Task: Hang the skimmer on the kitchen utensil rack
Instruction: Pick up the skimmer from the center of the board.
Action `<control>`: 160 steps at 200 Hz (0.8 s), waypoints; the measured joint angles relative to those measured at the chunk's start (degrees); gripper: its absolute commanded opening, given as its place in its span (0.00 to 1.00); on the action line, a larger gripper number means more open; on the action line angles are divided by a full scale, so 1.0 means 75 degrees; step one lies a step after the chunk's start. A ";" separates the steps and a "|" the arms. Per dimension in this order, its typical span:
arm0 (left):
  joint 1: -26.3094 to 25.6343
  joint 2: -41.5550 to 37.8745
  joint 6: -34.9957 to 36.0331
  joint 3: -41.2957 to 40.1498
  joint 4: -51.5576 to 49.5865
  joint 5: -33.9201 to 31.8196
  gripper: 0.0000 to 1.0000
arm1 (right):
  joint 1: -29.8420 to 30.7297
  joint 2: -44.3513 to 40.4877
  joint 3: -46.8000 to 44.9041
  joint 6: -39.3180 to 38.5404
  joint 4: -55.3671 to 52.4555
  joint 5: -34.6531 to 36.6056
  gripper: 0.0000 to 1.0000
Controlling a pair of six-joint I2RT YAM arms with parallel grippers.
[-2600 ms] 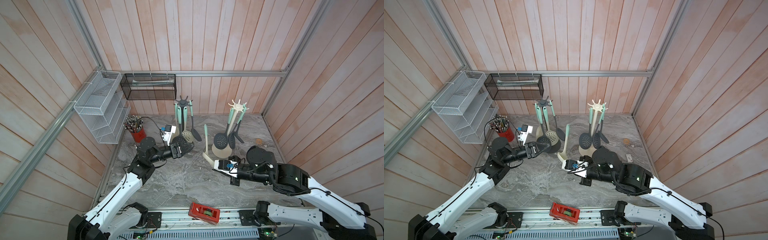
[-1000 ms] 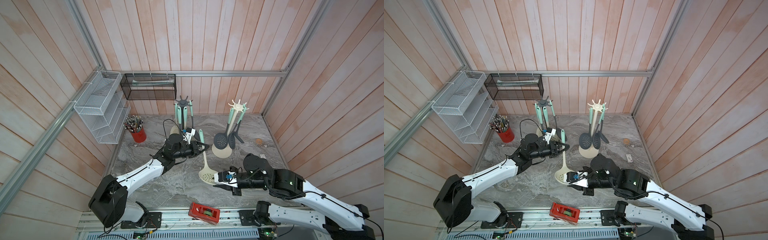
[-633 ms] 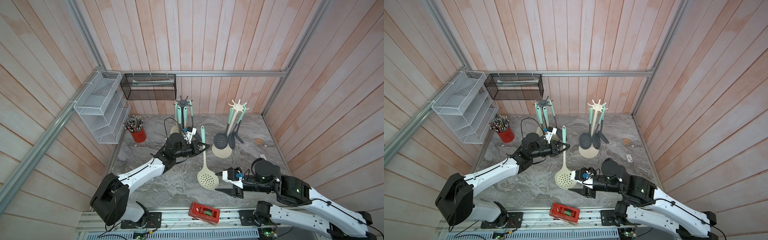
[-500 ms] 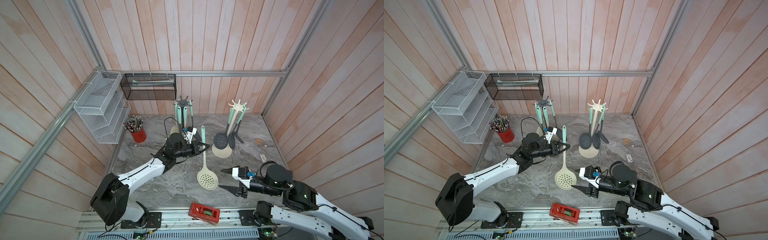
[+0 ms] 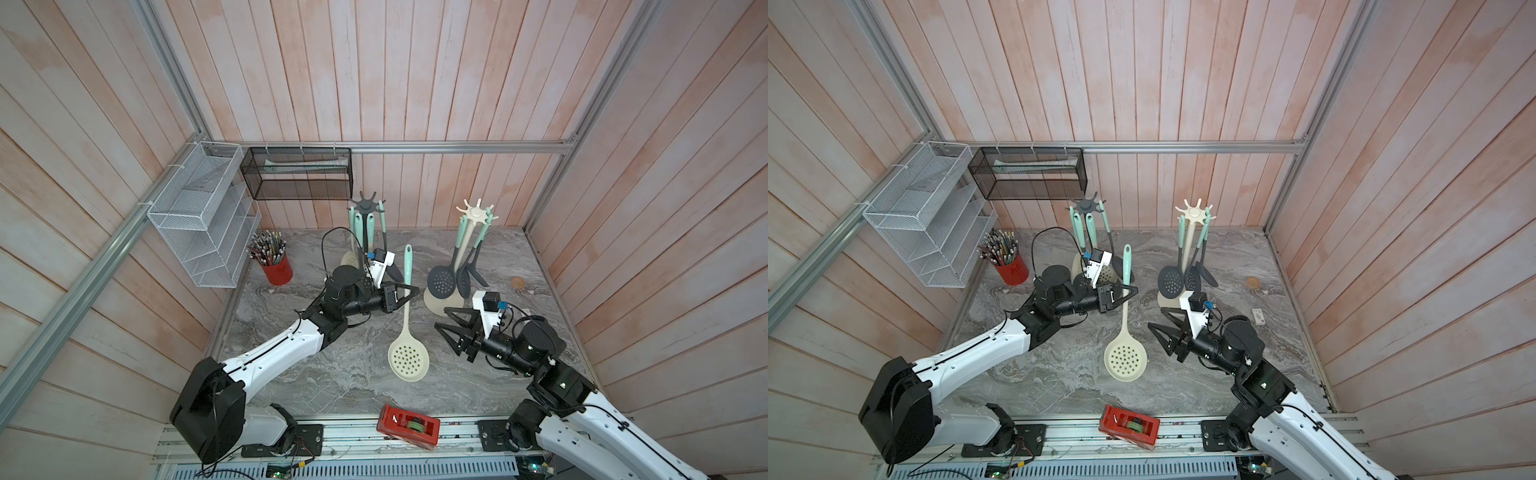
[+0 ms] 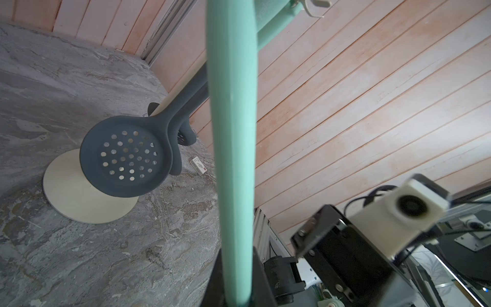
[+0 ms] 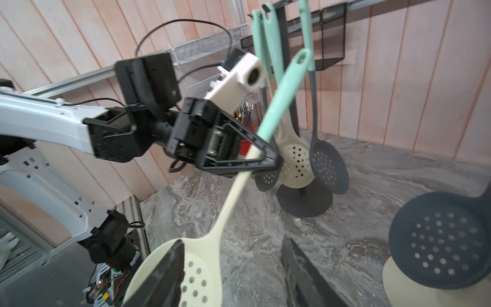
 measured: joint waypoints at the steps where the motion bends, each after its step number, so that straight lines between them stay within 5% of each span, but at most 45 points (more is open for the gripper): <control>1: 0.0000 0.0000 0.0020 0.0000 0.0015 0.0006 0.00 | -0.0035 0.0003 -0.0026 0.0020 0.0029 -0.0035 0.60; 68: -0.0006 0.0172 0.0414 0.0000 0.1035 0.0784 0.00 | -0.0466 0.0749 -0.0341 0.0982 0.1932 -0.2186 0.61; 160: -0.0058 0.0458 0.0618 0.0076 0.1719 0.1597 0.00 | -0.0449 0.1894 -0.0347 0.1224 0.3037 -0.2582 0.62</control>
